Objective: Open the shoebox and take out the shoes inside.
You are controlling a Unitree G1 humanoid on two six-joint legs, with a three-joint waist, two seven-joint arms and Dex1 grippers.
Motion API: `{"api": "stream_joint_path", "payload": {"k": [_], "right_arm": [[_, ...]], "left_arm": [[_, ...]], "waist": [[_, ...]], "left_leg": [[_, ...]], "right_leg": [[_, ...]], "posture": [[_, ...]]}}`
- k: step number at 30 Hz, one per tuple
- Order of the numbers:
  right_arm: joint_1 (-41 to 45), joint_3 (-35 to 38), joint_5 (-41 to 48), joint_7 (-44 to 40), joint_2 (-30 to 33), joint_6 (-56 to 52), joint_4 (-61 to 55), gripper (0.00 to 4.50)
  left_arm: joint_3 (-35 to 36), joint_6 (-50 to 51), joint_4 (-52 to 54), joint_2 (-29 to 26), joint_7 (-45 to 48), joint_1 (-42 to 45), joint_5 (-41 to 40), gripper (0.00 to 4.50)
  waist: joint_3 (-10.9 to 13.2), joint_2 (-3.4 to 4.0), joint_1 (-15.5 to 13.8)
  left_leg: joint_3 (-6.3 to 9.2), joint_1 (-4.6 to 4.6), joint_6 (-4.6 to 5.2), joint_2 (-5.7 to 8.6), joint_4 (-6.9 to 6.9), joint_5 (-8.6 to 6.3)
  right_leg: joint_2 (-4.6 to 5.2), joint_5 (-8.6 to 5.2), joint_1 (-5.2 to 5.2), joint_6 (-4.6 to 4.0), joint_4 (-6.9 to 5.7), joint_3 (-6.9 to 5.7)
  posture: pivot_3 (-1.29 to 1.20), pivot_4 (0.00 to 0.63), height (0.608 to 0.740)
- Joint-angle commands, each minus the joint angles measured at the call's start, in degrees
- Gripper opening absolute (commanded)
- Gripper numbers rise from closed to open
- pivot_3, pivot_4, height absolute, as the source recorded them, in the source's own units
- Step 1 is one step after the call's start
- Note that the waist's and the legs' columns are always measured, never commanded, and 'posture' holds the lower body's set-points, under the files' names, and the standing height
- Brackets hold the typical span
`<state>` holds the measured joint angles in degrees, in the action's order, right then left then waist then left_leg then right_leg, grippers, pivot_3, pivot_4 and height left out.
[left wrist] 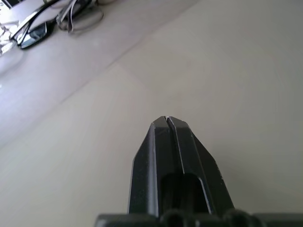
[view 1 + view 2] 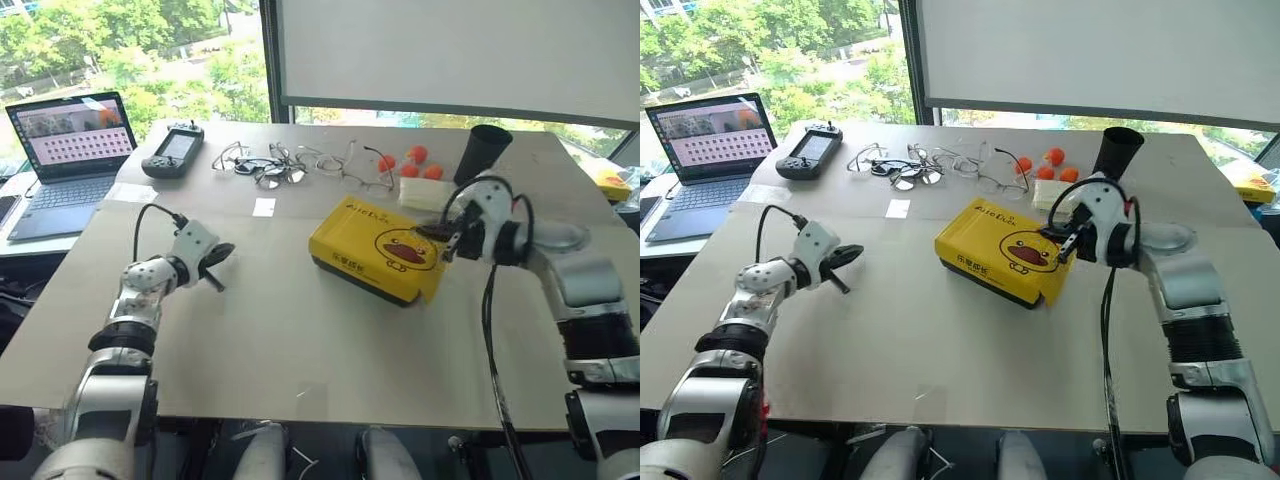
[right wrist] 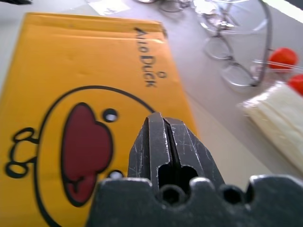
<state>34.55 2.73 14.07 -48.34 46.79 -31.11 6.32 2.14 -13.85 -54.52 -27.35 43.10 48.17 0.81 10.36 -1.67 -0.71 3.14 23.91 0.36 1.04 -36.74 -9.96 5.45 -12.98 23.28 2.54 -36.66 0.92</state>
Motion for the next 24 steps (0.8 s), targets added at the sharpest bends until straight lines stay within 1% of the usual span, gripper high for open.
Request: {"api": "stream_joint_path", "payload": {"k": [1, 3, 7, 10, 13, 17, 18, 21, 24], "right_arm": [[-9.26, 5.36, -1.58, 2.19, 4.87, -3.40, -6.82, 0.06], [-13.32, 7.31, -0.33, 3.65, 4.75, -6.39, -11.03, 0.06], [-20.72, 8.76, -1.11, 6.09, 4.59, -9.29, -16.22, 0.06], [-22.74, 8.52, -0.88, 8.75, 1.62, -9.54, -18.10, 0.06], [-20.61, 6.95, -0.90, 10.57, -1.74, -8.84, -16.40, 0.06], [-14.65, 2.86, -4.63, 12.38, -4.59, -3.88, -7.94, 0.06], [-11.75, 1.67, -5.70, 13.19, -5.88, -1.59, -3.97, 0.06], [-5.97, -0.61, -7.70, 13.90, -8.52, 4.38, 4.07, 0.06], [-3.31, -2.01, -7.52, 11.28, -10.44, 7.48, 7.02, 0.06]], "left_arm": [[-0.30, -1.71, -4.57, 3.47, -2.73, 7.37, 0.07, 0.00], [-1.06, -2.24, -7.56, 5.83, -3.18, 10.57, 0.73, 0.00], [-2.38, -3.53, -12.75, 9.98, -3.55, 15.52, 2.20, 0.00], [-3.48, -4.01, -15.38, 13.85, -2.85, 18.35, 3.02, 0.00], [-4.67, -4.36, -16.87, 16.68, -2.46, 19.60, 4.26, 0.00], [-5.78, -5.03, -16.81, 18.90, 1.01, 19.50, 4.65, 0.00], [-6.03, -5.00, -16.43, 19.21, 3.03, 18.96, 4.41, 0.00], [-6.56, -5.36, -15.19, 19.14, 7.24, 17.43, 4.06, 0.00], [-5.87, -2.62, -12.95, 17.70, 11.15, 15.33, 2.49, 0.00]], "waist": [[0.00, -0.01, -0.36], [-0.01, -0.01, 0.09], [0.00, -0.01, 1.37], [0.00, -0.03, 2.06], [0.00, -0.03, 2.09], [0.01, -0.01, 1.81], [0.01, -0.01, 1.69], [0.01, 0.00, 1.60], [0.01, 0.02, 1.81]], "left_leg": [[-0.01, 0.06, 0.00, 0.02, 0.00, -0.01], [-0.03, 0.14, 0.04, 0.03, -0.01, -0.04], [-0.13, 0.22, 0.05, 0.07, -0.02, -0.04], [-0.12, 0.16, 0.05, 0.04, -0.02, -0.04], [-0.12, 0.12, 0.05, 0.03, -0.03, -0.03], [-0.11, 0.11, 0.03, 0.05, -0.10, -0.03], [-0.11, 0.11, 0.03, 0.07, -0.10, -0.03], [-0.10, 0.11, 0.03, 0.07, -0.08, -0.03], [-0.09, 0.14, 0.04, 0.05, -0.04, -0.03]], "right_leg": [[0.01, -0.01, 0.00, 0.02, 0.03, -0.01], [0.03, -0.03, 0.01, 0.04, 0.11, -0.01], [0.07, -0.03, 0.12, 0.05, 0.09, 0.10], [0.03, -0.05, 0.09, 0.08, 0.05, 0.11], [0.01, -0.07, 0.07, 0.13, 0.00, 0.11], [0.01, -0.11, 0.06, 0.20, -0.01, 0.11], [0.03, -0.06, 0.06, 0.10, -0.01, 0.11], [0.01, -0.05, 0.06, 0.09, 0.00, 0.10], [0.00, -0.06, 0.08, 0.10, 0.02, 0.10]], "posture": [[0.00, 0.150, 0.740], [0.00, 0.150, 0.740], [0.00, 0.150, 0.740], [0.00, 0.150, 0.740], [0.00, 0.150, 0.740], [0.00, 0.150, 0.740], [0.00, 0.150, 0.740], [0.00, 0.150, 0.740], [0.00, 0.150, 0.740]]}}
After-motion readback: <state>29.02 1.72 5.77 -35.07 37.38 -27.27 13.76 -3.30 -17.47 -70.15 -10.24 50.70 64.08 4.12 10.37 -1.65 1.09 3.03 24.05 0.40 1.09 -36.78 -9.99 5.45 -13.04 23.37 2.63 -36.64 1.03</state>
